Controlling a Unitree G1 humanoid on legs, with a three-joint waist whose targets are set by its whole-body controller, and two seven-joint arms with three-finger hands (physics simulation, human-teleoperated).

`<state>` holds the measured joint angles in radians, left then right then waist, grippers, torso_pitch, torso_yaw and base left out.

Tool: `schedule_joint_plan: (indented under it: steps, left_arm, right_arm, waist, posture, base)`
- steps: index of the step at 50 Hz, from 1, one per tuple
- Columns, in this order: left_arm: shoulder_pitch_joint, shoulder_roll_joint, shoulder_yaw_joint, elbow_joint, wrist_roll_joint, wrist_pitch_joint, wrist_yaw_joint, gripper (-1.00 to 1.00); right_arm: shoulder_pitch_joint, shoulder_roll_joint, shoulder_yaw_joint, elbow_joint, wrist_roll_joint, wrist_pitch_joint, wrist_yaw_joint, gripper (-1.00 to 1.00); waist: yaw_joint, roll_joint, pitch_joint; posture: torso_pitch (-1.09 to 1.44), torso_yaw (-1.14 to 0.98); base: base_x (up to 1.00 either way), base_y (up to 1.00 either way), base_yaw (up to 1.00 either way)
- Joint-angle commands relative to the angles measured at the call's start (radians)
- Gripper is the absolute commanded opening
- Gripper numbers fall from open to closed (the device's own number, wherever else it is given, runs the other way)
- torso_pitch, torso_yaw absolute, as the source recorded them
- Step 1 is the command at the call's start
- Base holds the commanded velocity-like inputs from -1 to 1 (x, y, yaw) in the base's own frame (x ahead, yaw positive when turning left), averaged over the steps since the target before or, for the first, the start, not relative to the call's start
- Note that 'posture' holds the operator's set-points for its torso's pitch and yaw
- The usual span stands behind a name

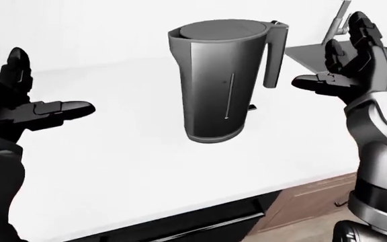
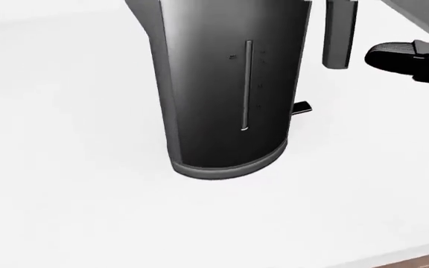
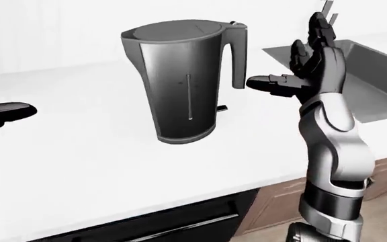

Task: Press the button to open the lid of the electric kettle.

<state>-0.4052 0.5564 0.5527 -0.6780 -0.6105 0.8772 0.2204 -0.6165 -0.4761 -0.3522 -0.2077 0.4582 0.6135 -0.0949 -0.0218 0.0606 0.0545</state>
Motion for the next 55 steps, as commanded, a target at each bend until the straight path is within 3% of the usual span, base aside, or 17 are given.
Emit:
schedule_joint_plan:
  steps: [1, 2, 4, 7, 9, 13, 15, 16, 19, 22, 25, 30, 54, 55]
  left_arm:
    - [-0.024, 0.027, 0.025, -0.012, -0.004, -0.019, 0.006, 1.0]
    - [-0.028, 0.035, 0.031, -0.009, -0.009, -0.018, 0.008, 1.0]
    - [-0.028, 0.045, 0.037, -0.004, -0.014, -0.02, 0.01, 1.0]
    - [-0.032, 0.056, 0.039, -0.002, -0.023, -0.021, 0.018, 1.0]
    - [-0.033, 0.065, 0.044, 0.003, -0.022, -0.029, 0.023, 1.0]
    - [-0.038, 0.067, 0.05, 0.014, -0.015, -0.054, 0.038, 1.0]
    - [-0.037, 0.068, 0.047, 0.016, -0.01, -0.084, 0.051, 1.0]
    - [-0.033, 0.072, 0.044, 0.01, -0.007, -0.083, 0.054, 1.0]
    - [-0.032, 0.074, 0.052, 0.01, -0.016, -0.081, 0.059, 1.0]
    - [-0.037, 0.084, 0.06, 0.015, -0.035, -0.079, 0.076, 1.0]
    - [-0.033, 0.091, 0.056, 0.018, -0.034, -0.086, 0.078, 1.0]
    - [-0.028, 0.094, 0.049, 0.013, -0.042, -0.073, 0.077, 1.0]
    - [-0.026, 0.119, 0.067, 0.009, -0.055, -0.056, 0.066, 1.0]
    - [-0.027, 0.119, 0.068, 0.009, -0.055, -0.055, 0.065, 1.0]
  right_arm:
    - [-0.036, -0.021, -0.007, -0.008, 0.011, -0.028, 0.003, 1.0]
    - [-0.046, -0.032, -0.012, 0.007, 0.013, -0.033, 0.003, 1.0]
    - [-0.066, -0.057, -0.02, 0.047, 0.014, -0.05, 0.005, 1.0]
    - [-0.094, -0.095, -0.03, 0.117, 0.012, -0.087, 0.01, 1.0]
    - [-0.128, -0.138, -0.04, 0.195, 0.006, -0.118, 0.015, 1.0]
    - [-0.159, -0.194, -0.049, 0.316, 0.002, -0.183, 0.027, 1.0]
    - [-0.161, -0.203, -0.044, 0.338, 0.006, -0.202, 0.029, 1.0]
    - [-0.162, -0.203, -0.038, 0.351, -0.001, -0.215, 0.024, 1.0]
    - [-0.157, -0.217, -0.009, 0.378, -0.08, -0.286, 0.013, 1.0]
    - [-0.17, -0.231, -0.028, 0.418, -0.088, -0.288, 0.026, 1.0]
    - [-0.172, -0.254, -0.028, 0.469, -0.115, -0.296, 0.024, 1.0]
    - [-0.176, -0.267, -0.069, 0.456, -0.004, -0.25, 0.055, 1.0]
    - [-0.174, -0.317, -0.058, 0.449, 0.043, -0.257, 0.064, 1.0]
    - [-0.174, -0.316, -0.058, 0.449, 0.041, -0.258, 0.065, 1.0]
  waist:
    - [0.002, 0.027, -0.031]
    - [0.012, 0.019, -0.034]
    - [0.014, 0.024, -0.021]
    - [0.025, 0.0, -0.031]
    - [0.027, -0.017, -0.023]
    - [0.042, -0.06, -0.002]
    - [0.038, -0.109, -0.006]
    - [0.042, -0.072, 0.006]
    - [0.035, -0.049, -0.007]
    - [0.028, -0.039, -0.01]
    - [0.024, -0.037, -0.011]
    - [0.023, -0.042, -0.015]
    - [0.024, -0.05, -0.016]
    - [0.024, -0.051, -0.037]
  posture:
    - [0.0, 0.0]
    - [0.0, 0.0]
    - [0.0, 0.0]
    - [0.0, 0.0]
    - [0.0, 0.0]
    - [0.0, 0.0]
    - [0.0, 0.0]
    - [0.0, 0.0]
    - [0.0, 0.0]
    - [0.0, 0.0]
    - [0.0, 0.0]
    - [0.0, 0.0]
    - [0.0, 0.0]
    - [0.0, 0.0]
  base:
    - [0.27, 0.0, 0.0]
    - [0.27, 0.0, 0.0]
    - [0.27, 0.0, 0.0]
    - [0.28, 0.0, 0.0]
    - [0.27, 0.0, 0.0]
    - [0.09, 0.0, 0.0]
    - [0.0, 0.0, 0.0]
    - [0.0, 0.0, 0.0]
    - [0.0, 0.0, 0.0]
    - [0.0, 0.0, 0.0]
    - [0.0, 0.0, 0.0]
    - [0.0, 0.0, 0.0]
    - [0.0, 0.0, 0.0]
    - [0.0, -0.14, 0.0]
